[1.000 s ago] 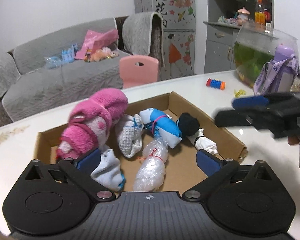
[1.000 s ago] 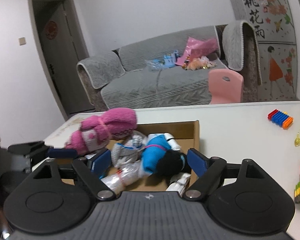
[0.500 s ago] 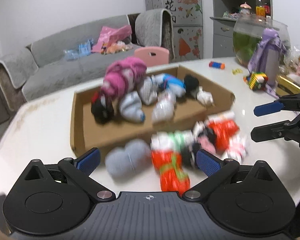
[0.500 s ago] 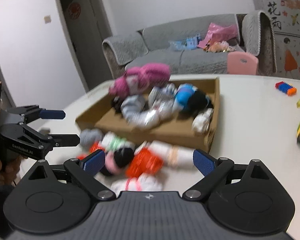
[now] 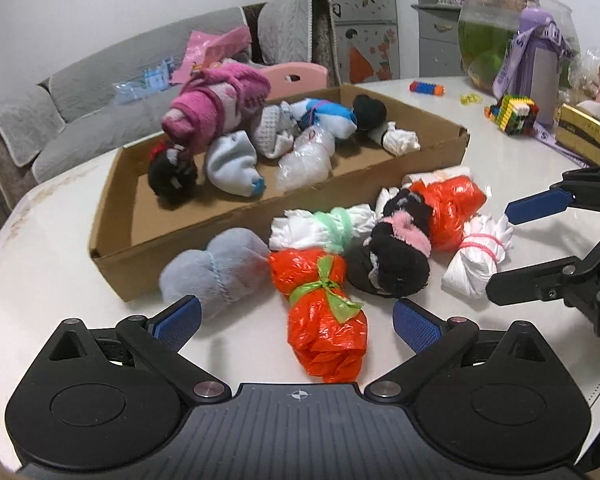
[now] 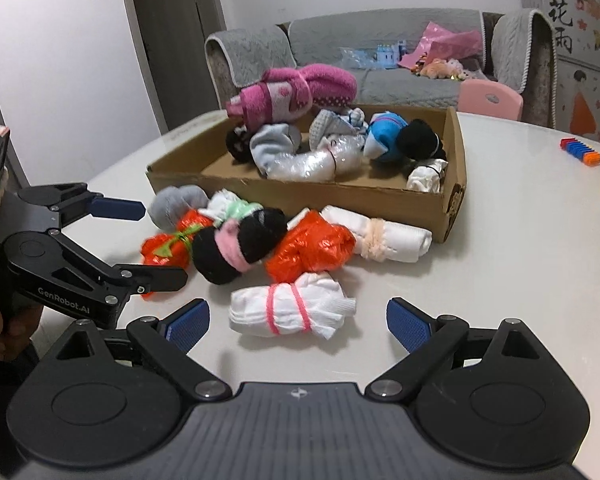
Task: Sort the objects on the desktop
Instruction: 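Move the left gripper to the orange bag while the right approaches the white pink-band sock, then grasp the orange green-ribbon bag with the left gripper while the right grasps the white pink-band sock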
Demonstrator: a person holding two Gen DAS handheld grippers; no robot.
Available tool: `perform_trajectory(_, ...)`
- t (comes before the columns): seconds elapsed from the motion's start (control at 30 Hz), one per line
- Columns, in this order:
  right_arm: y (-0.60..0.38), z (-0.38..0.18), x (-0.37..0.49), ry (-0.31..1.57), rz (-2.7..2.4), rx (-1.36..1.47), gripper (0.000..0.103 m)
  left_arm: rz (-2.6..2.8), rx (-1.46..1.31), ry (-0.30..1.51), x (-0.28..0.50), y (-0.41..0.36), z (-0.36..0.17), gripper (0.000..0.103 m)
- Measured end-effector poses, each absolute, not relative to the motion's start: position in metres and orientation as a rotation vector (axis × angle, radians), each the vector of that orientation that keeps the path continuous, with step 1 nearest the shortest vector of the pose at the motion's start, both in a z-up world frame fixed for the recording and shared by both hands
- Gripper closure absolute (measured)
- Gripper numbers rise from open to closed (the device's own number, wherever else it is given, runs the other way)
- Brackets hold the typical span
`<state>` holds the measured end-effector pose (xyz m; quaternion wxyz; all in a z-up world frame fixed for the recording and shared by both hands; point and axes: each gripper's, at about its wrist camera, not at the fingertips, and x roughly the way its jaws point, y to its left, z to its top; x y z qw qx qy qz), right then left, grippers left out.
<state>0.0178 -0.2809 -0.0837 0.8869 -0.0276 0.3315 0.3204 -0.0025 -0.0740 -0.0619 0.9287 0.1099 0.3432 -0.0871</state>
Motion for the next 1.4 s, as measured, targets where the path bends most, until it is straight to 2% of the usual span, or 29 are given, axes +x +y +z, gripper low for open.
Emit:
perform_trajectory(0.3,-0.27,-0.085,0.021,0.686,0.666,-0.094,0.009,-0.177,0.224,0.702,0.008,-0.077,-0.069,0.0)
perform_trajectory(0.4,-0.265,-0.087,0.021,0.706,0.673,-0.113,0.018,-0.181,0.215,0.708,0.01,-0.079,-0.069,0.001)
perform_trajectory(0.47,-0.263,-0.087,0.018,0.696,0.675,-0.132,0.032,-0.211,0.184,0.714,0.008,-0.077,-0.069,0.01)
perform_trajectory(0.53,-0.263,-0.085,0.015,0.705,0.686,-0.132,0.036,-0.286,0.112,0.73,0.007,-0.071,-0.066,0.045)
perform_trajectory(0.73,-0.269,-0.084,0.006,0.712,0.704,-0.126,0.036,-0.26,0.126,0.727,0.001,-0.068,-0.064,0.061)
perform_trajectory(1.4,-0.306,-0.066,0.019,0.705,0.738,0.07,0.036,-0.205,0.135,0.699,-0.017,-0.056,-0.045,0.064)
